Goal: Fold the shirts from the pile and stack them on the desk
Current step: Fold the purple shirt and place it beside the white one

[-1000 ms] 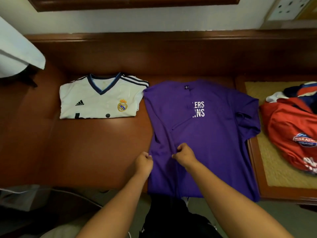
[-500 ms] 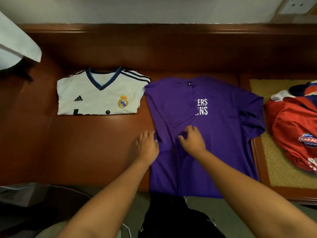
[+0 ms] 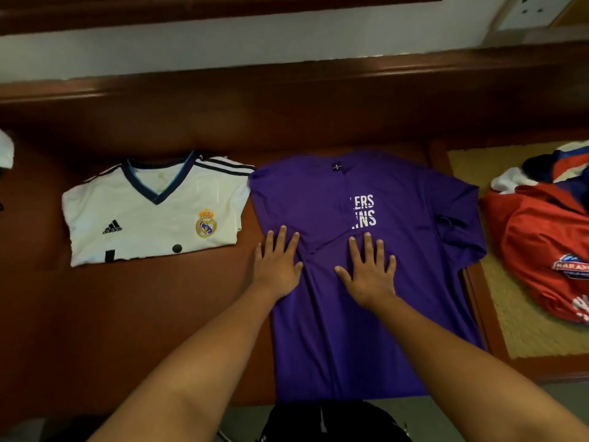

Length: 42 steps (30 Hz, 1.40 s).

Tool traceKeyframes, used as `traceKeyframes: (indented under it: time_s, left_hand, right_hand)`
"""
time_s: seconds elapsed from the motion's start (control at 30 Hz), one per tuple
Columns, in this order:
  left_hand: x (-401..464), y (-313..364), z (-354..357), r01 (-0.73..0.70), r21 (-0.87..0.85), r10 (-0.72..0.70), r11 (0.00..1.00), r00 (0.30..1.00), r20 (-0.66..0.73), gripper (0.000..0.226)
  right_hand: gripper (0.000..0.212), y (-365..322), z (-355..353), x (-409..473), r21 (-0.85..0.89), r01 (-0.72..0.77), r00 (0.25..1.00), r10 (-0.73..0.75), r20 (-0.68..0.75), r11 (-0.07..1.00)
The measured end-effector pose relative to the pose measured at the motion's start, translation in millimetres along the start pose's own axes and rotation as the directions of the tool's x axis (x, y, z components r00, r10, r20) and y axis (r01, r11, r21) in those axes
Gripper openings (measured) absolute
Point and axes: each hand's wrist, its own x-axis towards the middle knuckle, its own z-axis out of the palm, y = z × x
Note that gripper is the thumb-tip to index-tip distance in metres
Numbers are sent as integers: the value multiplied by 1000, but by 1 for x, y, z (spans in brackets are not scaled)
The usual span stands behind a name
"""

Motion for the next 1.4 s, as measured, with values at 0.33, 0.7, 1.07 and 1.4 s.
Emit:
traceKeyframes:
  time_s: [0.33, 0.7, 1.07, 1.4]
  left_hand:
    - [42, 71, -32, -124, -21, 120, 992, 982, -149, 59]
    - [120, 249, -33, -294, -324, 308, 899, 951, -7, 46]
    - [165, 277, -48, 58, -694, -43, 718, 998, 40, 10]
    - [182, 195, -122, -23, -772, -101, 635, 989, -112, 30]
  right_hand:
    - [49, 74, -70, -6, 347, -21, 846, 201, -493, 937]
    - [49, 183, -72, 1, 395, -209, 820, 381, -427, 894]
    - [14, 182, -75, 3, 638, 189, 793, 267, -547, 746]
    - [15, 78, -102, 24, 617, 359, 860, 8, -510, 700]
